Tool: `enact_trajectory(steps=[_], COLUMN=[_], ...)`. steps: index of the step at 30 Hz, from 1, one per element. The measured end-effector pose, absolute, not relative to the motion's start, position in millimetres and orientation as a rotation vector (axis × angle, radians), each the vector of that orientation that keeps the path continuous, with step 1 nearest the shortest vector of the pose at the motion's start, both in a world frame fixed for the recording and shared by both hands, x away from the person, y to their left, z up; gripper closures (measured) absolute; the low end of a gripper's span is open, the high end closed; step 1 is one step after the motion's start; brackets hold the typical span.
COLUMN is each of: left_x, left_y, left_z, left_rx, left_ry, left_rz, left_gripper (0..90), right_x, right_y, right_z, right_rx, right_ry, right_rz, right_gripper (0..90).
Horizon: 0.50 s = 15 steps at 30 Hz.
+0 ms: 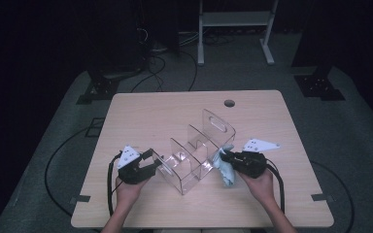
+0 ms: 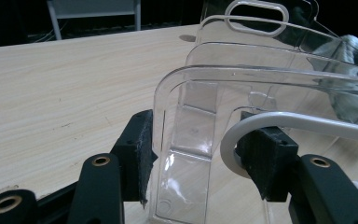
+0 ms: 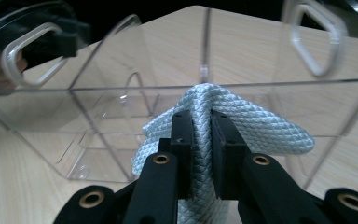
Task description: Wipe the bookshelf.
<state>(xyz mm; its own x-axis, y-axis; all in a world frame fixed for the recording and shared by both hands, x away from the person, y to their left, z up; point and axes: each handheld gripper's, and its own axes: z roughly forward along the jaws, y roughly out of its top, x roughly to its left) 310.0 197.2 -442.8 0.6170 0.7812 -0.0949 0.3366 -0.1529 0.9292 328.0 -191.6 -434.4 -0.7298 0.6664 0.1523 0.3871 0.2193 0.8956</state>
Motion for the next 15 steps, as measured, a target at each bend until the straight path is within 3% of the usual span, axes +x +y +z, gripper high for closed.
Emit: enact_trajectory(steps=[9,15], left_x=[310,311], left_y=[197,196], left_z=[-442,-443], left_rx=[1.745,1.740], left_ry=[0.919,0.924], left_rz=[0.503,0.500], left_gripper=[46.1,46.1], right_x=[320,332], right_y=[-178,-191], right_z=[-438,-438], right_rx=[0.941,1.033], right_ry=[2.260,2.207], right_rz=[1.479,1.511], right_gripper=[80.1,80.1])
